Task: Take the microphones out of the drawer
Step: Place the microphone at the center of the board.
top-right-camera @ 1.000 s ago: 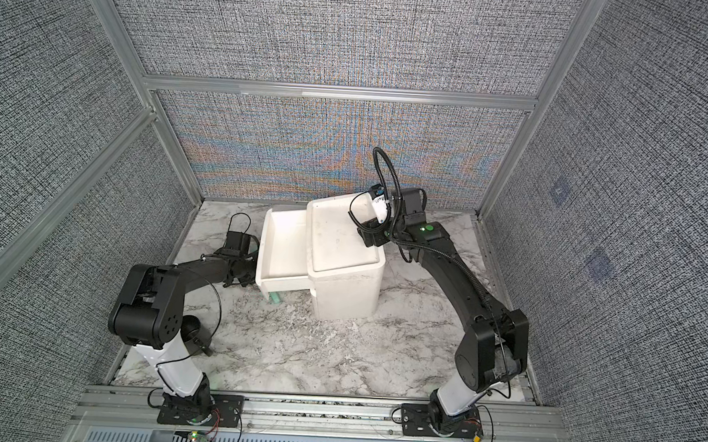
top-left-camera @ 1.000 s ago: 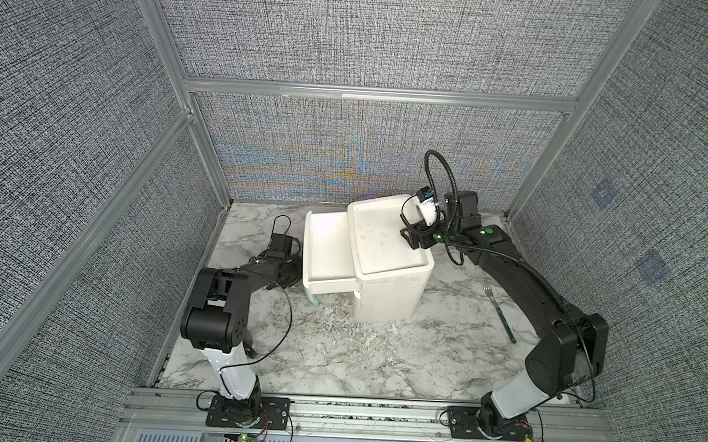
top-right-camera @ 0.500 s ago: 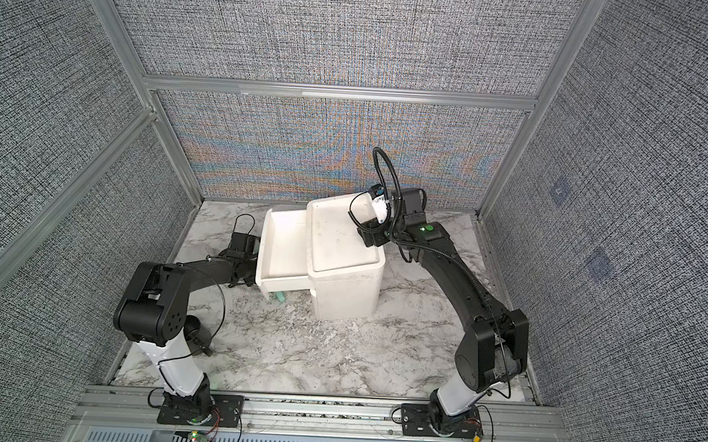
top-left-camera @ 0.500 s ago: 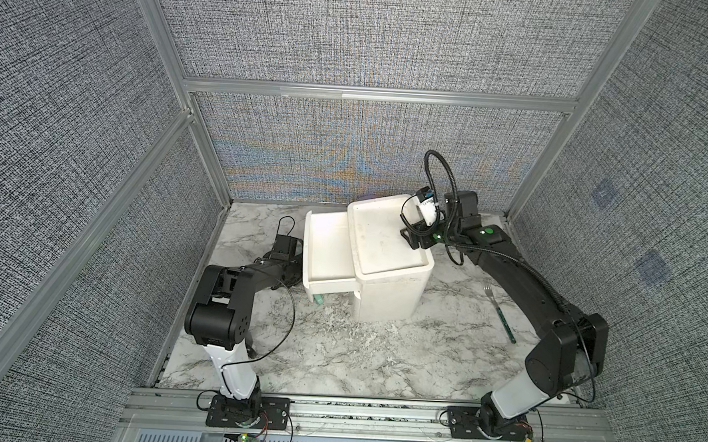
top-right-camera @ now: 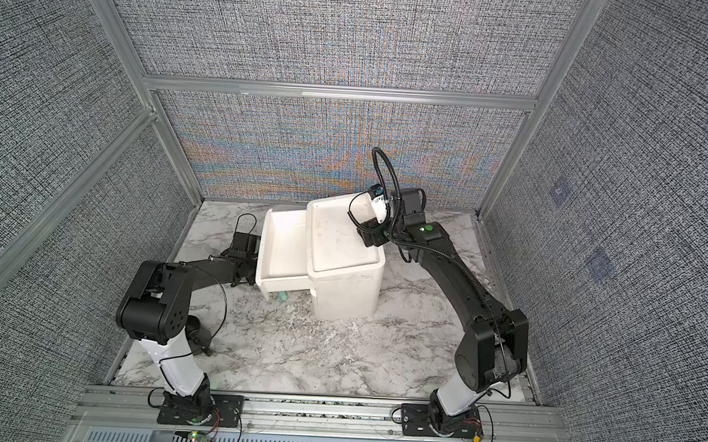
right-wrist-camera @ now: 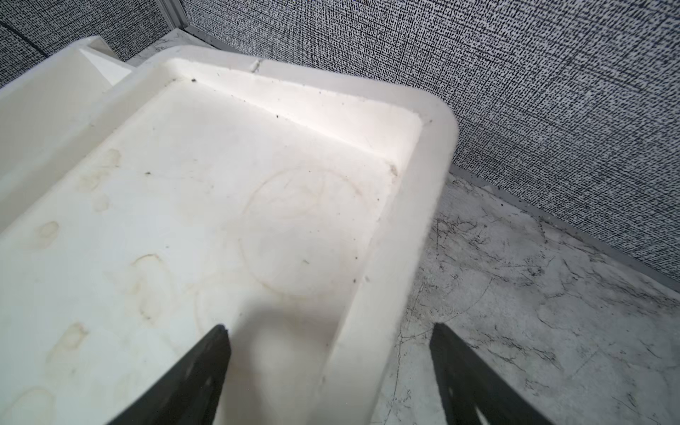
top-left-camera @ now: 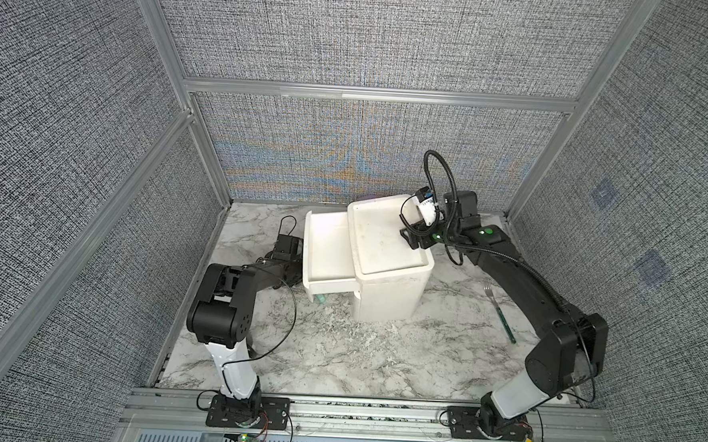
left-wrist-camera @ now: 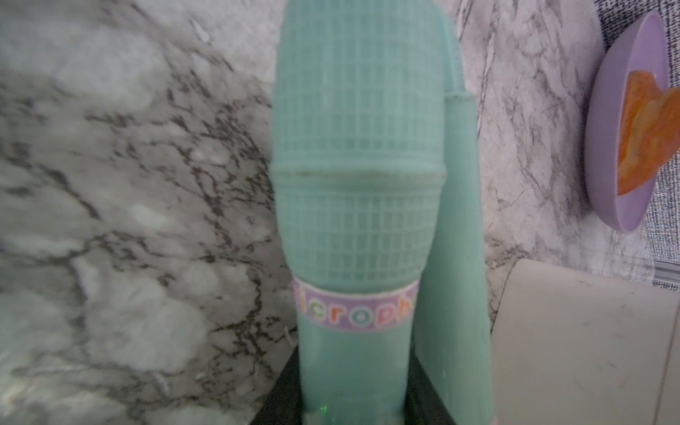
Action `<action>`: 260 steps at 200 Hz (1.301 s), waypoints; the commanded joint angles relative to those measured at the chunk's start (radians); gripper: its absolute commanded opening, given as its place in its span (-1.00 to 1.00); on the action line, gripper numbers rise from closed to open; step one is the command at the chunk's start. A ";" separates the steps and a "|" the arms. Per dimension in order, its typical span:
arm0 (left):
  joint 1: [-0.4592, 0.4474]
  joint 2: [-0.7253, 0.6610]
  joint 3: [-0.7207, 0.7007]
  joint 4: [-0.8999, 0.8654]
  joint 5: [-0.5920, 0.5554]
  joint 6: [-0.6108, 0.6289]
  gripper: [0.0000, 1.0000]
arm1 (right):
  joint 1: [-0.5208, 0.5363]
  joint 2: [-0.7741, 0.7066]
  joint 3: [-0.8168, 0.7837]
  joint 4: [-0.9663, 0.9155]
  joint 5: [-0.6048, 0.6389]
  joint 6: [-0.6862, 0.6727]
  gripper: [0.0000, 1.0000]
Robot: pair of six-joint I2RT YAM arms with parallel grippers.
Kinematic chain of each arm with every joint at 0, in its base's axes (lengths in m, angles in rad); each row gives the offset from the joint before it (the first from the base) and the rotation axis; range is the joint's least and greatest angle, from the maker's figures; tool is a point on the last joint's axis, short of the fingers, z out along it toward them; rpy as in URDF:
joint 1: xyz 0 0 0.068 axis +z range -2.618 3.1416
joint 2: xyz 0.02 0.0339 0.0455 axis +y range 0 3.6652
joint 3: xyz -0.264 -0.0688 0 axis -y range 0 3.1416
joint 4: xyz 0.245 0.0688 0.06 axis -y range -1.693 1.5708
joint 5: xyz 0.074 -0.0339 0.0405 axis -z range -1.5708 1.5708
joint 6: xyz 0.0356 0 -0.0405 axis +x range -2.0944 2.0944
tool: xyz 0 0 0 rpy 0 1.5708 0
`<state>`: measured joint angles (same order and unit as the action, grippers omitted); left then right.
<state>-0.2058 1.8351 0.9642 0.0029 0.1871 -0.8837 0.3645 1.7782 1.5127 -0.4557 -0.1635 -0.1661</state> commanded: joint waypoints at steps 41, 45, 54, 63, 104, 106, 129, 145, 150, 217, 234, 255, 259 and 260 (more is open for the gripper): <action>-0.001 -0.011 0.006 -0.040 -0.008 0.005 -0.22 | 0.001 0.017 -0.007 -0.082 0.024 -0.032 0.74; 0.000 -0.011 0.008 -0.041 -0.008 0.005 -0.18 | 0.001 0.018 -0.008 -0.083 0.024 -0.033 0.74; -0.001 -0.011 0.008 -0.040 -0.008 0.007 -0.04 | 0.002 0.021 -0.007 -0.082 0.024 -0.033 0.75; 0.000 -0.012 0.011 -0.044 -0.008 0.008 -0.01 | 0.001 0.021 -0.005 -0.083 0.024 -0.032 0.74; 0.000 -0.022 0.010 -0.047 -0.011 0.011 0.07 | 0.002 0.023 -0.006 -0.084 0.025 -0.034 0.74; 0.000 -0.024 0.010 -0.047 -0.011 0.011 0.07 | 0.002 0.023 -0.006 -0.083 0.024 -0.033 0.74; 0.000 -0.040 0.006 -0.051 -0.012 0.014 0.16 | 0.002 0.024 -0.006 -0.084 0.023 -0.033 0.74; 0.000 -0.058 0.005 -0.052 -0.006 0.024 0.29 | 0.002 0.024 -0.005 -0.083 0.022 -0.034 0.74; -0.001 -0.064 0.004 -0.051 -0.002 0.026 0.34 | 0.002 0.024 -0.006 -0.084 0.021 -0.035 0.75; 0.005 -0.163 0.062 -0.193 -0.040 0.076 0.74 | 0.004 0.017 -0.005 -0.084 0.019 -0.034 0.74; 0.011 -0.183 0.086 -0.254 -0.057 0.092 0.78 | 0.007 0.016 -0.005 -0.085 0.019 -0.034 0.75; 0.021 -0.194 0.128 -0.332 -0.077 0.125 0.83 | 0.008 0.015 -0.005 -0.086 0.021 -0.034 0.74; 0.022 -0.195 0.134 -0.343 -0.080 0.132 0.85 | 0.008 0.012 -0.005 -0.084 0.021 -0.034 0.75; 0.023 -0.195 0.135 -0.346 -0.082 0.133 0.85 | 0.008 0.012 -0.005 -0.085 0.021 -0.035 0.74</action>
<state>-0.1925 1.6600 1.0588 -0.2947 0.1131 -0.8082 0.3679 1.7817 1.5135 -0.4442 -0.1631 -0.1684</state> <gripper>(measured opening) 0.898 0.872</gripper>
